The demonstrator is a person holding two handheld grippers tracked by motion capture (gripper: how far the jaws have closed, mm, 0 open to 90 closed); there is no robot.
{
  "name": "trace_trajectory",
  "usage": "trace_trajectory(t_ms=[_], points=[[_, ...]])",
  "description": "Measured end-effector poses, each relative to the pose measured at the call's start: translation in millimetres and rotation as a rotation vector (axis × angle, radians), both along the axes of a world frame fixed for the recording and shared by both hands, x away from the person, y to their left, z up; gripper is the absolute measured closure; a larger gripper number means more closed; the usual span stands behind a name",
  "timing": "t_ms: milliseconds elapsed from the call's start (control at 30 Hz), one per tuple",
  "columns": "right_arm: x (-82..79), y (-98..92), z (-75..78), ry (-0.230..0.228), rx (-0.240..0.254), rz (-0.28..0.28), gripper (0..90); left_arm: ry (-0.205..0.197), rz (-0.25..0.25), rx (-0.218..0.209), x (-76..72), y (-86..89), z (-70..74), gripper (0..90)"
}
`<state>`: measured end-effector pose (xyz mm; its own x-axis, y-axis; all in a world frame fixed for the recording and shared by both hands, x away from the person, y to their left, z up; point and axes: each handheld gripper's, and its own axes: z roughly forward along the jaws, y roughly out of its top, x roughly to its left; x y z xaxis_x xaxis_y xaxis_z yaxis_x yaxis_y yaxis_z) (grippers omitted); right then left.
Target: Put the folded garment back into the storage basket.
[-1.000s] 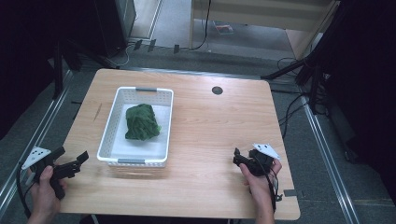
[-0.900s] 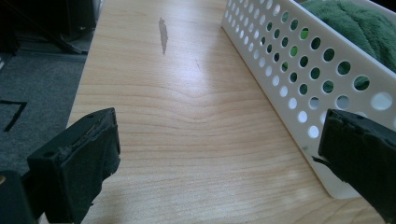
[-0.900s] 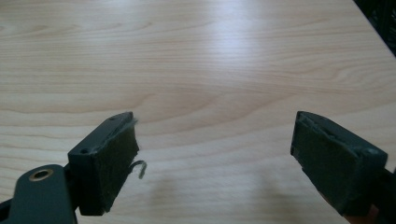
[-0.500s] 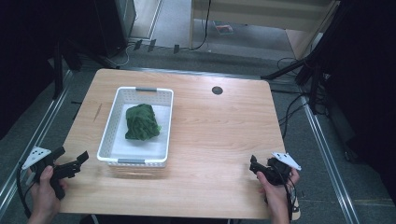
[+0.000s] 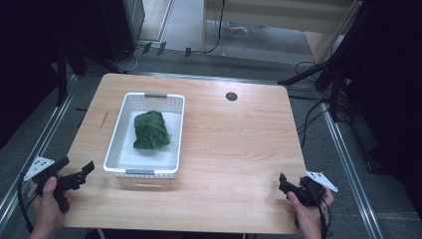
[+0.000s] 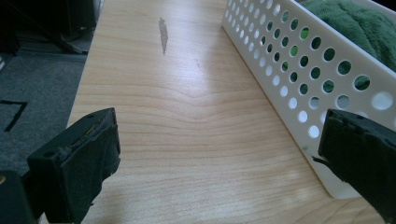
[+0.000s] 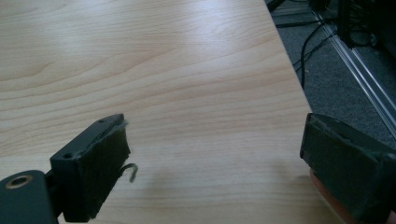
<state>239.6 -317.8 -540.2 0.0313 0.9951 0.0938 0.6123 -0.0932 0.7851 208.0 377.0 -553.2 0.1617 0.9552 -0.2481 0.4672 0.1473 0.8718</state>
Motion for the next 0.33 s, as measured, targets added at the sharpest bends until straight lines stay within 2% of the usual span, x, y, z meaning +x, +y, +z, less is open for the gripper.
trace_trajectory(t_ms=[167, 333], points=[[-3.8, -8.3, -2.5, 0.001, 0.033, -0.026, 8.2, 0.0, 0.003, -0.004, 0.3, -0.4, -0.1, 0.0], [-4.2, -8.7, -2.5, -0.012, 0.051, -0.039, 8.2, 0.003, 0.001, -0.002, 0.4, 0.3, -0.1, 0.0]])
